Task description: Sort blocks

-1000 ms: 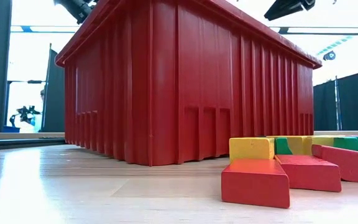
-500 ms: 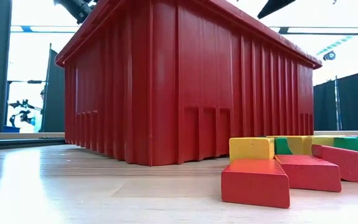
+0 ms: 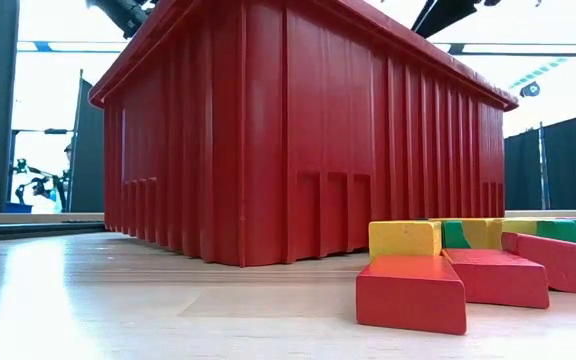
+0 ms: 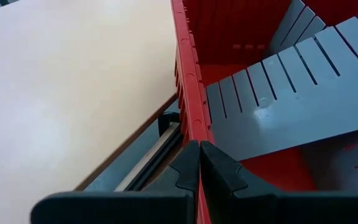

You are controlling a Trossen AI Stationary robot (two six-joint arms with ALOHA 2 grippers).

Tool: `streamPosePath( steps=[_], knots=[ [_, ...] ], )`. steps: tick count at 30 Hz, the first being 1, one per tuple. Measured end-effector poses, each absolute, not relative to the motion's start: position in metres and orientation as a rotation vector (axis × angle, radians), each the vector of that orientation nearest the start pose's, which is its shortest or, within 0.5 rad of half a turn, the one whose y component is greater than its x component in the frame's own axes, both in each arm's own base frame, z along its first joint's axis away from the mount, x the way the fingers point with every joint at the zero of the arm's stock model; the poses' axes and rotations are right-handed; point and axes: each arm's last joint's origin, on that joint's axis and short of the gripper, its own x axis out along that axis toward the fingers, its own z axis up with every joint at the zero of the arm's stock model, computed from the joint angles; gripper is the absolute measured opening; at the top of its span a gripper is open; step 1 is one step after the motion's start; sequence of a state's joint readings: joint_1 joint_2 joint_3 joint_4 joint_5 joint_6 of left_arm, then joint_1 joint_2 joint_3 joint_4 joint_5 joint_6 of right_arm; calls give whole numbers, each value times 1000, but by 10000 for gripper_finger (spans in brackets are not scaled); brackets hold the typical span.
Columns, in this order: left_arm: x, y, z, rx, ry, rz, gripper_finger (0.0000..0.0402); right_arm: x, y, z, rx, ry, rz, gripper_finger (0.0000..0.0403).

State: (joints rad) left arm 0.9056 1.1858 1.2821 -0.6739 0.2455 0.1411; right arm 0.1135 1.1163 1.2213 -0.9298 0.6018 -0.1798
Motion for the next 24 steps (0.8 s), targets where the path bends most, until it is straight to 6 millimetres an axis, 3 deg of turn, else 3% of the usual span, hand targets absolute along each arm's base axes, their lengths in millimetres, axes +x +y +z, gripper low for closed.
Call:
streamPosePath(
  steps=[24],
  knots=[
    [153,184,379,-188,536,603,0,235,2,346,-544,851,-439,178]
  ],
)
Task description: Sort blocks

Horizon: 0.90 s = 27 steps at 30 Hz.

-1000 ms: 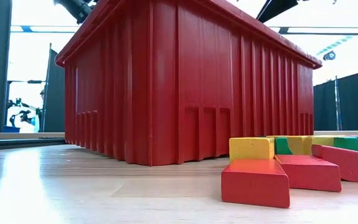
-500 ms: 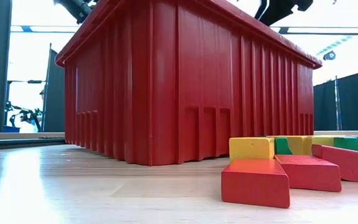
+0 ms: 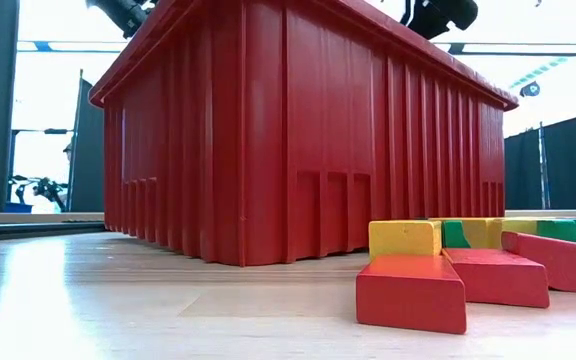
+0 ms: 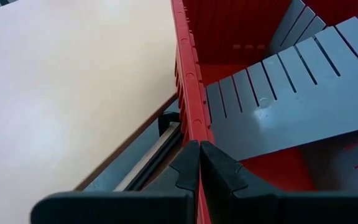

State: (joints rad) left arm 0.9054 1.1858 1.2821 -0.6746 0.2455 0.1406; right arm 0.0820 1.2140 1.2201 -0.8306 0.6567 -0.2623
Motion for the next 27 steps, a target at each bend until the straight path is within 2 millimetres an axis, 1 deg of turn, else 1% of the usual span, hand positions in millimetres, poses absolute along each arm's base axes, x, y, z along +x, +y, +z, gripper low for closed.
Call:
streamPosePath(
  steps=[4,9,13,18,19,27],
  knots=[
    [153,184,379,-186,536,603,0,236,-1,347,-532,836,-452,162],
    [153,184,379,-184,537,602,0,239,-3,349,-516,803,-465,125],
    [153,184,379,-184,537,602,0,240,-5,349,-493,801,-478,82],
    [153,184,379,-183,537,602,0,240,-8,349,-450,792,-509,14],
    [153,184,379,-183,537,602,0,240,-9,349,-449,792,-513,8],
    [153,184,379,-183,537,602,0,241,-12,353,-418,736,-576,2]
  ],
)
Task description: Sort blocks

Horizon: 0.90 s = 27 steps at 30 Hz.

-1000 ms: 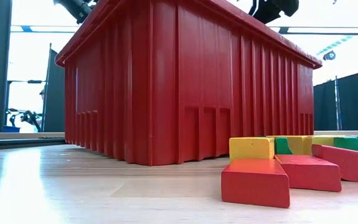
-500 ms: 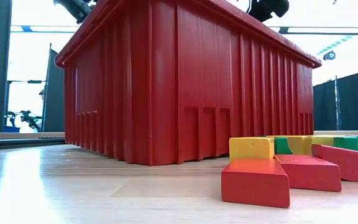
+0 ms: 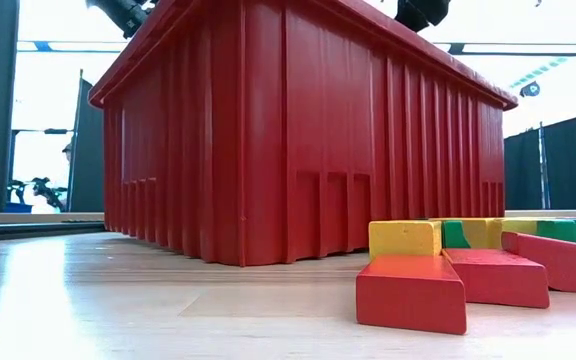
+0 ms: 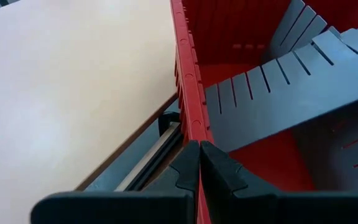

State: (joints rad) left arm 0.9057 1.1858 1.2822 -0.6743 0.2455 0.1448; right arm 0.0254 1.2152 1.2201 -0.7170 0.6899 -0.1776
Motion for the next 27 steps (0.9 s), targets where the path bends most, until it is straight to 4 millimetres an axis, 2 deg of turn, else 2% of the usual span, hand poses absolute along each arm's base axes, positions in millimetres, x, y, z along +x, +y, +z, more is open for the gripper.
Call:
streamPosePath(
  steps=[7,21,27],
  knots=[
    [153,184,379,-173,540,599,0,233,-13,363,-376,694,-628,1],
    [153,184,379,-153,542,593,0,212,-15,436,-338,515,-688,1],
    [159,182,386,-102,449,416,5,207,-15,449,-332,476,-713,1]
  ],
)
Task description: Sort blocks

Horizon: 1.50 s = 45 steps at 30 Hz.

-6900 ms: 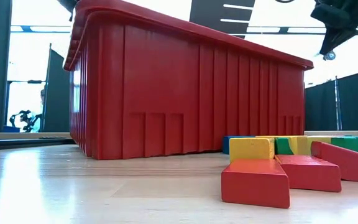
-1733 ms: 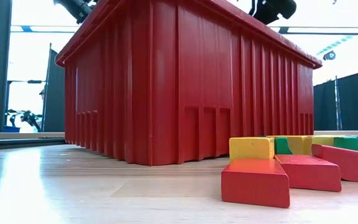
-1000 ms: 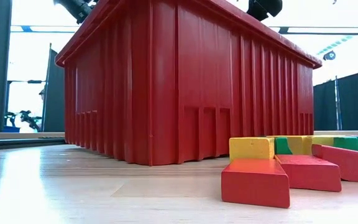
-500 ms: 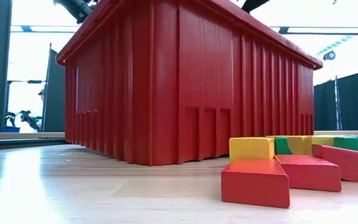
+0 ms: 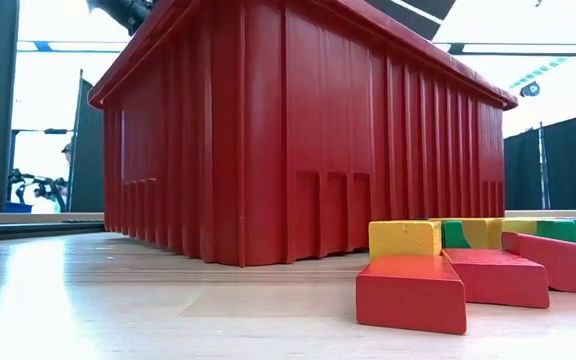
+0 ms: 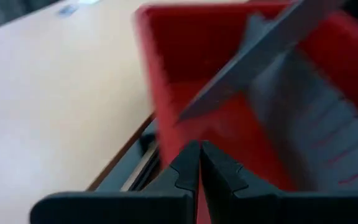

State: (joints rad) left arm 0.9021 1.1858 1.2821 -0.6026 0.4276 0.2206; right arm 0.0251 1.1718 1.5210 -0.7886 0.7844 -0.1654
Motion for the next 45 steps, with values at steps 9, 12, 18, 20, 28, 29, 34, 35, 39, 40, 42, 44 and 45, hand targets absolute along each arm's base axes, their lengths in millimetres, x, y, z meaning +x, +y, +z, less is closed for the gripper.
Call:
streamPosePath(
  steps=[9,12,18,20,28,29,34,35,39,40,42,44,45],
  knots=[
    [179,178,395,-2,325,297,93,207,-15,451,-333,472,-718,1],
    [188,181,392,6,316,282,146,207,-15,451,-331,468,-719,1],
    [213,190,377,-6,335,236,244,208,-15,453,-319,447,-721,0],
    [221,192,373,-3,336,223,263,207,-15,455,-305,437,-724,0],
    [243,205,363,40,279,201,261,202,-15,468,-276,387,-732,0],
    [245,206,362,44,275,202,260,201,-15,470,-273,382,-732,0],
    [254,214,356,58,253,199,258,199,-15,475,-263,365,-734,0],
    [256,215,355,59,248,192,258,199,-15,475,-256,359,-735,0],
    [264,216,350,64,233,162,258,197,-16,480,-245,337,-738,0],
    [266,215,350,70,228,157,258,197,-16,481,-243,332,-738,0],
    [269,214,350,82,215,148,258,196,-16,484,-239,323,-738,0],
    [273,215,348,88,208,142,258,196,-16,486,-237,317,-739,0],
    [274,215,348,93,202,142,258,197,-15,487,-235,313,-738,0]
  ],
)
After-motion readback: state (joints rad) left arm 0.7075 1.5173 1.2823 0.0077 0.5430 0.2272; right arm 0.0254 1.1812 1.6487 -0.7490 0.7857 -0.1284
